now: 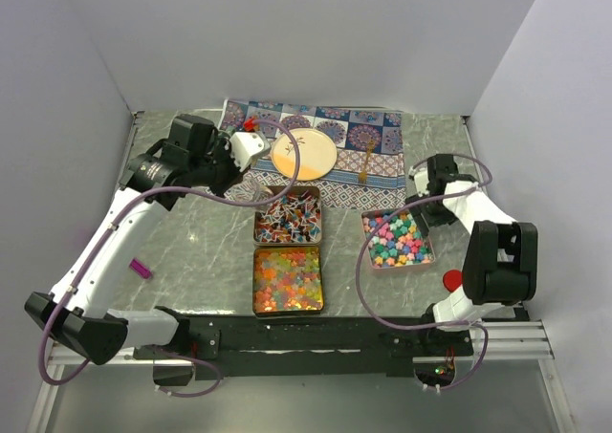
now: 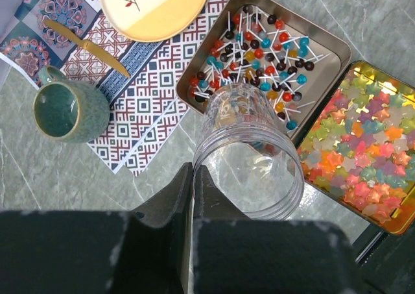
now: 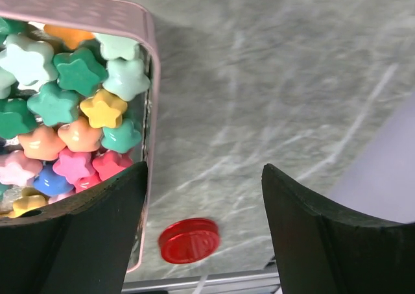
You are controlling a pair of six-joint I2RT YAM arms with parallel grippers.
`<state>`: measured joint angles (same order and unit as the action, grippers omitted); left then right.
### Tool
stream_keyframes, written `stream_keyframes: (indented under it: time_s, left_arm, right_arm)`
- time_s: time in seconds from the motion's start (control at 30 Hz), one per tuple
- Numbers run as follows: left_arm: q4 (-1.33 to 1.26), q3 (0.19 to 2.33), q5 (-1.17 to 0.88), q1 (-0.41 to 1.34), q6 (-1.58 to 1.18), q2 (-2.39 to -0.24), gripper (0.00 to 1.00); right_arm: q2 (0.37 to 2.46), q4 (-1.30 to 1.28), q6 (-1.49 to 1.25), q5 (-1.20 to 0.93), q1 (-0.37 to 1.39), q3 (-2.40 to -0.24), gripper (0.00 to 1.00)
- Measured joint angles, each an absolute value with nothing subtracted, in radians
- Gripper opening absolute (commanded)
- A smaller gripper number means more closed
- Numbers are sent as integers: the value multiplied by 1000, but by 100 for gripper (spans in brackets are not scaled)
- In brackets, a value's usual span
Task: Pack the candies
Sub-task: Move the storage box to the center of the board.
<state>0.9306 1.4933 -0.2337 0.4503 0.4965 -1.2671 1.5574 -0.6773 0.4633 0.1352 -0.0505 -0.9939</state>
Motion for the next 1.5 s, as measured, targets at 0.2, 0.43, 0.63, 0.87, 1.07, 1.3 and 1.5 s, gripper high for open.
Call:
stream_keyframes:
  time_s: [0.2, 0.43, 0.63, 0.87, 1.07, 1.3, 1.5]
  left_arm:
    - [924, 1493, -233, 450, 496, -1267, 1]
    - [918, 1488, -219, 445, 496, -1262, 1]
    - [894, 1473, -219, 411, 479, -1249, 1]
    - [870, 1487, -221, 297, 424, -1238, 1]
    - [820, 1524, -210, 243, 370, -1232, 1]
    - [804, 1524, -219, 222, 317, -1198, 1]
    - [804, 1524, -224, 197, 308, -1186, 1]
  right_arm:
    - [1598, -731, 459, 130, -75, -1080, 86]
    - [1468, -825, 400, -93, 6, -1290, 100]
    - [1332, -794, 459, -314, 323, -1306, 95]
    - [1357, -782, 688, -476, 458, -1169, 87]
    - [1539, -714, 798, -523, 632, -1181, 81]
    - [1761, -688, 812, -552, 665, -1343, 56]
    - [1820, -673, 779, -533, 656, -1360, 17]
